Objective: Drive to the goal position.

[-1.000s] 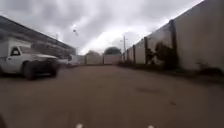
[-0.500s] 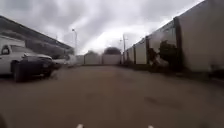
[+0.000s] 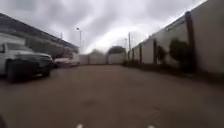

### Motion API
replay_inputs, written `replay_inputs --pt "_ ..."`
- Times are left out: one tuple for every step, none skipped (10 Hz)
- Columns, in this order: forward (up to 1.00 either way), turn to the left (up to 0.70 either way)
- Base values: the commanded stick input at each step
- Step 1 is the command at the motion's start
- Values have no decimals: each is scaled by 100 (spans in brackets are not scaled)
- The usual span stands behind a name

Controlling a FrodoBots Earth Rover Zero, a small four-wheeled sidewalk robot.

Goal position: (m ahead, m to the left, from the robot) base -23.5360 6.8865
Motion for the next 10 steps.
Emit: replay_inputs --pt "100 5" --pt "100 5" --pt "100 5" --pt "100 5" --pt "100 5" --pt "100 5" --pt "100 5" --pt "100 5" --pt "100 5" --pt "100 5"
